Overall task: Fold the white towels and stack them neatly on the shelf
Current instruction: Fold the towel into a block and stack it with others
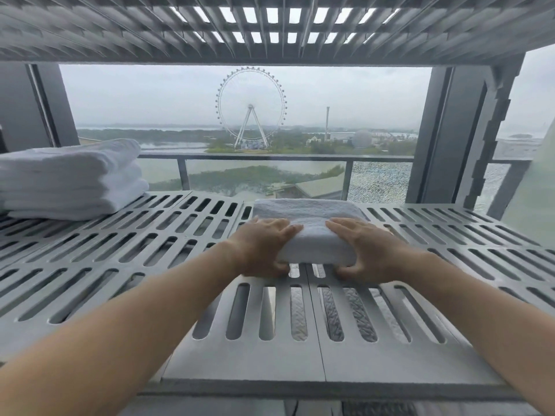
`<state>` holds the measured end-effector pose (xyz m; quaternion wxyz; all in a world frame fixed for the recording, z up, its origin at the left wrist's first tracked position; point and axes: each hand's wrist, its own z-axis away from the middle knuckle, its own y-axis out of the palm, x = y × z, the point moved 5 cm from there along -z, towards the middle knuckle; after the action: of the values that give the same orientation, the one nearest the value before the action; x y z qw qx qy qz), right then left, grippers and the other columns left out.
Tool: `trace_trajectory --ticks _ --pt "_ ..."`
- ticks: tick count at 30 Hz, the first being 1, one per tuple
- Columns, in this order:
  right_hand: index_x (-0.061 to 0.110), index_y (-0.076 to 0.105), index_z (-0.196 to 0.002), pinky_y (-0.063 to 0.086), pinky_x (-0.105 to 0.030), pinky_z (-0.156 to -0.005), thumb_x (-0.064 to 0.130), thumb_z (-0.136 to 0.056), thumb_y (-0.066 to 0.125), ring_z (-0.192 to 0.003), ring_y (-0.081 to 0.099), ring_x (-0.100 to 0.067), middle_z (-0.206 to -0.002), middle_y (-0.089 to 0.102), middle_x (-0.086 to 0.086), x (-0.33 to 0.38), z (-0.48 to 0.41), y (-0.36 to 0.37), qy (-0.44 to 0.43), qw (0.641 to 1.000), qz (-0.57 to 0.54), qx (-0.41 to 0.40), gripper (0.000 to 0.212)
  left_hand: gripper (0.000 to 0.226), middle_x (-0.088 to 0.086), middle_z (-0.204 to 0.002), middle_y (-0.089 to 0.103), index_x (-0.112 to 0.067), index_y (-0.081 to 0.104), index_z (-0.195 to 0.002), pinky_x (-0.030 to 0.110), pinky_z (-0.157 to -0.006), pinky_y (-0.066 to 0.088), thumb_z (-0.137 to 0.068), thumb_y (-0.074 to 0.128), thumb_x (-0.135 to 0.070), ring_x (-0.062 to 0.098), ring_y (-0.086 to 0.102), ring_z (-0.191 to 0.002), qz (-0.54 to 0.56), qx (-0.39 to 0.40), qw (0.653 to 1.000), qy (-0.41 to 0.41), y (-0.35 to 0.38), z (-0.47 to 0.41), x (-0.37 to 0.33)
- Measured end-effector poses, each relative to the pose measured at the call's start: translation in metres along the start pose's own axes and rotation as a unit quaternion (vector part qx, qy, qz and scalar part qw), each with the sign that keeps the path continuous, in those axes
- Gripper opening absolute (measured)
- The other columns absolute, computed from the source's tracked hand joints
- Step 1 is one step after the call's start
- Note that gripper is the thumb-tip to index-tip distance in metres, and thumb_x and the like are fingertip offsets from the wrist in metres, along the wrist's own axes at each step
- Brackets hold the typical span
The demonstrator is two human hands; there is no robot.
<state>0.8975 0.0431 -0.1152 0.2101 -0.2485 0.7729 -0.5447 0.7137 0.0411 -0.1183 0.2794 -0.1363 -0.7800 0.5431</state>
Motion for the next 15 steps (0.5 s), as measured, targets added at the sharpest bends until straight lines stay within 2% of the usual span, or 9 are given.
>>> trace_trajectory --ticks 2,4,6,8,9,11,13,15 --pt "0.018 0.019 -0.145 0.016 -0.029 -0.113 0.048 -0.073 0.06 -0.137 0.024 -0.017 -0.149 0.03 0.0 0.006 -0.005 0.001 -0.011 0.999 0.045 0.005 0.089 0.074 0.005 -0.136 0.044 -0.019 0.019 -0.144 0.041 -0.099 0.042 -0.082 0.052 -0.041 0.024 0.047 -0.12 -0.014 0.004 1.0 -0.011 -0.003 -0.002 -0.002" --pt "0.02 0.018 -0.145 0.024 -0.031 -0.109 0.036 -0.076 0.058 -0.132 0.032 -0.019 -0.144 0.037 0.0 0.01 -0.012 0.0 -0.004 0.997 0.075 0.018 0.081 0.066 0.007 -0.132 0.048 -0.017 0.021 -0.143 0.039 -0.09 0.049 -0.086 0.047 -0.035 0.025 0.053 -0.112 -0.056 -0.001 0.998 -0.022 -0.006 -0.004 -0.004" --pt "0.025 0.025 -0.14 0.035 -0.031 -0.098 0.022 -0.075 0.055 -0.12 0.044 -0.021 -0.134 0.046 0.001 0.012 -0.016 -0.004 0.01 0.995 0.098 0.011 0.071 0.06 0.006 -0.125 0.053 -0.016 0.025 -0.141 0.037 -0.08 0.052 -0.086 0.043 -0.032 0.024 0.058 -0.102 -0.097 -0.011 0.995 -0.02 -0.011 -0.004 -0.01" --pt "0.03 0.031 -0.134 0.039 -0.028 -0.082 0.022 -0.073 0.054 -0.107 0.052 -0.02 -0.125 0.052 0.004 0.009 -0.014 -0.009 0.005 0.996 0.087 0.017 0.066 0.06 0.004 -0.121 0.055 -0.02 0.029 -0.139 0.037 -0.073 0.052 -0.084 0.044 -0.037 0.024 0.06 -0.097 -0.084 -0.02 0.996 -0.021 -0.015 0.0 -0.013" --pt "0.033 0.032 -0.134 0.038 -0.027 -0.08 0.028 -0.072 0.055 -0.105 0.053 -0.018 -0.125 0.051 0.007 0.006 -0.013 -0.012 -0.007 0.997 0.064 0.039 0.067 0.06 0.002 -0.121 0.056 -0.023 0.032 -0.138 0.035 -0.073 0.051 -0.083 0.044 -0.043 0.023 0.06 -0.097 -0.065 -0.026 0.997 -0.024 -0.017 0.002 -0.013" --pt "0.039 0.035 -0.134 0.038 -0.028 -0.09 0.049 -0.07 0.054 -0.112 0.048 -0.013 -0.134 0.044 0.013 -0.005 -0.014 -0.018 -0.013 0.992 -0.034 0.119 0.067 0.053 -0.002 -0.122 0.057 -0.031 0.042 -0.132 0.03 -0.074 0.047 -0.084 0.04 -0.054 0.02 0.058 -0.1 0.008 -0.029 0.998 -0.048 -0.025 0.004 -0.01" --pt "0.04 0.043 -0.131 0.032 -0.028 -0.093 0.063 -0.076 0.044 -0.117 0.042 -0.01 -0.14 0.041 0.011 -0.018 -0.024 -0.025 0.017 0.976 -0.149 0.159 0.059 0.052 -0.001 -0.121 0.059 -0.031 0.053 -0.122 0.03 -0.08 0.045 -0.086 0.027 -0.057 0.019 0.056 -0.104 0.105 -0.02 0.989 -0.103 -0.033 -0.005 -0.006" --pt "0.031 0.05 -0.127 0.031 -0.024 -0.087 0.053 -0.092 0.036 -0.112 0.043 -0.01 -0.138 0.047 0.002 -0.033 -0.045 -0.023 0.049 0.964 -0.227 0.129 0.044 0.059 0.005 -0.123 0.059 -0.021 0.058 -0.117 0.037 -0.09 0.045 -0.086 0.017 -0.051 0.021 0.054 -0.109 0.165 -0.019 0.977 -0.135 -0.037 -0.027 -0.009"
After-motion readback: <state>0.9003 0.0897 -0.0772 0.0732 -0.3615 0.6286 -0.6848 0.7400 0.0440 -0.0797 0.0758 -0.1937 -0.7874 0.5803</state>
